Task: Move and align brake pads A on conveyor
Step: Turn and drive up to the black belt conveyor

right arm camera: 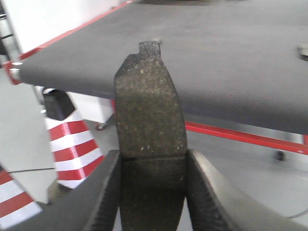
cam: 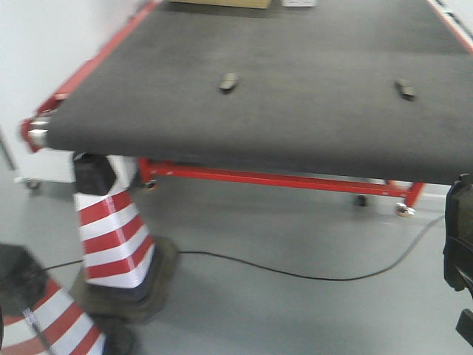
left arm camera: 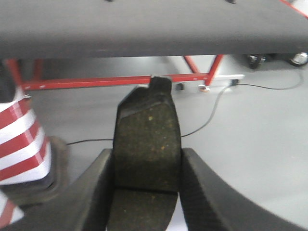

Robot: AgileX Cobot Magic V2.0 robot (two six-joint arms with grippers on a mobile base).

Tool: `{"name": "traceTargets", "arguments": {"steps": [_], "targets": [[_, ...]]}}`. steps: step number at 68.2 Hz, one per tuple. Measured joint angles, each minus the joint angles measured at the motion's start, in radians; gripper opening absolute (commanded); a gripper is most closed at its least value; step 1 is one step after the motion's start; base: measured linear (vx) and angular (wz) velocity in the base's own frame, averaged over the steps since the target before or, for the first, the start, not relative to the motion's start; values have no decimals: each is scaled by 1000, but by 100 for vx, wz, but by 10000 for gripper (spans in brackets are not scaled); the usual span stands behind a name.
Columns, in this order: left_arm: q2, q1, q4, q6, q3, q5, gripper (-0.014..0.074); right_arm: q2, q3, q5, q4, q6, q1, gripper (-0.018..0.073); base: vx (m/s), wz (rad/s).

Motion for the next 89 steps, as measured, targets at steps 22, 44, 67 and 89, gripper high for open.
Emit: {"name": "traceTargets", "arguments": {"steps": [22,44,67,89], "targets": [[0,0,0,0,0,0,-6,0,0,0,0,0,0,-4,13,-28],[0,0,0,0,0,0,-6,0,0,0,0,0,0,-4,23,-12],[0,0,0,0,0,0,-6,0,0,0,0,0,0,-4,34,-7],[0,0,0,0,0,0,-6,0,0,0,0,0,0,-4,36,-7]]}}
